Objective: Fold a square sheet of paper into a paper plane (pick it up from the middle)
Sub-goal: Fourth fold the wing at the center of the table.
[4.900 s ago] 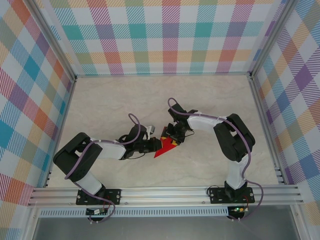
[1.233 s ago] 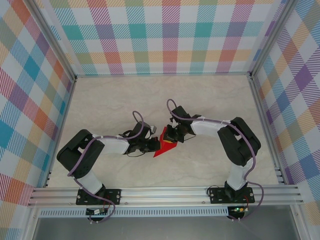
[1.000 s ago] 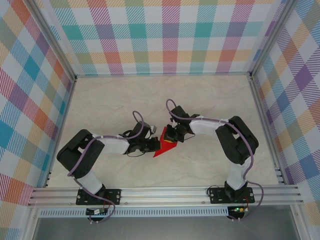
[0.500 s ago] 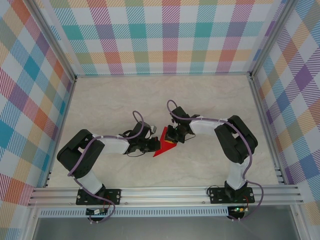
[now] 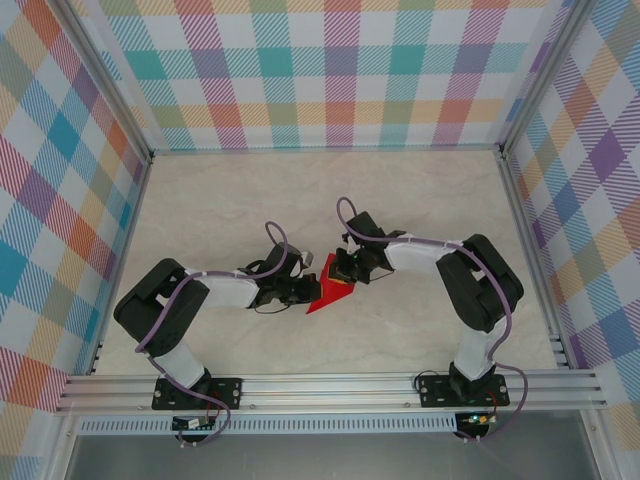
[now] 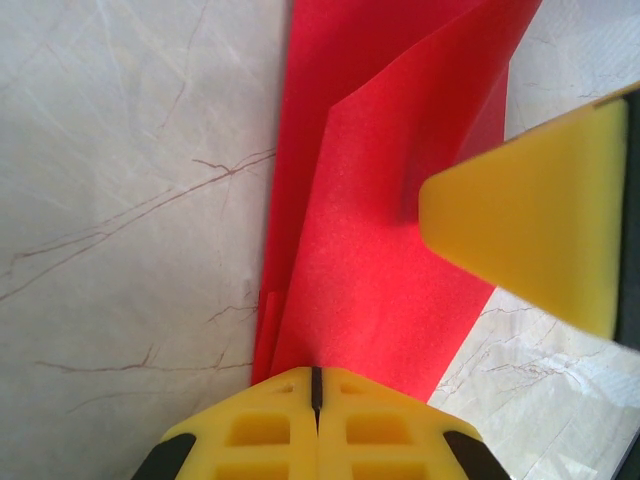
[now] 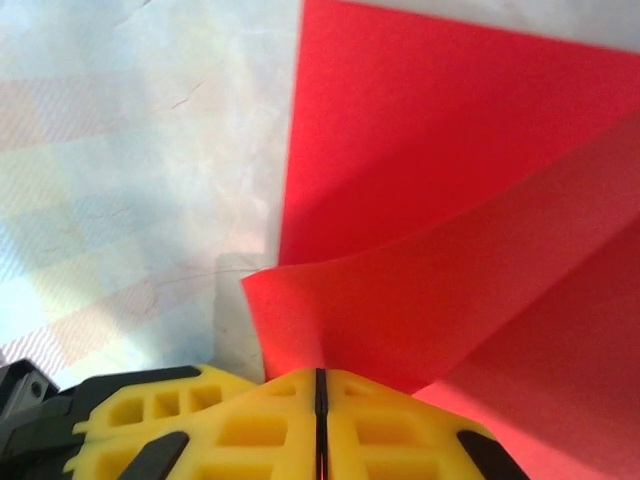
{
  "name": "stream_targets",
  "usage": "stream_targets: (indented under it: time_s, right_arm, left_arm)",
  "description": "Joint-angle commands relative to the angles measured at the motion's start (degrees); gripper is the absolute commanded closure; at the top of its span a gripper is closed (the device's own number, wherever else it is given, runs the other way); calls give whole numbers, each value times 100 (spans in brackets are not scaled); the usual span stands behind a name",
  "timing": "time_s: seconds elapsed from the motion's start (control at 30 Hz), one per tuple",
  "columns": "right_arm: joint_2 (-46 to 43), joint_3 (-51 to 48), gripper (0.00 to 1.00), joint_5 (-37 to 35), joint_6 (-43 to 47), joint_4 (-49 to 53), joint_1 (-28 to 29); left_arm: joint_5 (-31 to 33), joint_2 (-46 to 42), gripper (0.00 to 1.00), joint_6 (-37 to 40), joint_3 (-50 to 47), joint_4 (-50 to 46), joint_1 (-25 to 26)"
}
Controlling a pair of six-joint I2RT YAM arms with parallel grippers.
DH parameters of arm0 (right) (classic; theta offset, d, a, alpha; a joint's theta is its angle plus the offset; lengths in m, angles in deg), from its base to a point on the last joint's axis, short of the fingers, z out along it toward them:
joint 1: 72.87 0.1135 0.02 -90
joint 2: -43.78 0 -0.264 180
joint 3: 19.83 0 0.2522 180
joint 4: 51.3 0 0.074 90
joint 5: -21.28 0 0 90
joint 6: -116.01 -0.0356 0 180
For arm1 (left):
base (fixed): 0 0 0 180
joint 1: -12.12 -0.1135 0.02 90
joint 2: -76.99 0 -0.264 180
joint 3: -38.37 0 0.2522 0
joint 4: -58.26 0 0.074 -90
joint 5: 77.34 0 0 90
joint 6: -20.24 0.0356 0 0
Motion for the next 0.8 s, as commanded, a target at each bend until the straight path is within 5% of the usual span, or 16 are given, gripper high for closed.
stream_targets:
  time_s: [0.0,0.23,0.77]
  right_arm:
    - [-68,-151,91,332,227,-197,106]
    - [204,-177,92,553,402,-196,143]
    - [197,-135,91,-338,1310,-235,-199]
  left_arm:
    - [274,251,100,51,-130,-679,-53]
    - [291,250,100,22,-122,-692,-58]
    - [388,190,100,117,-139,-1048,-53]
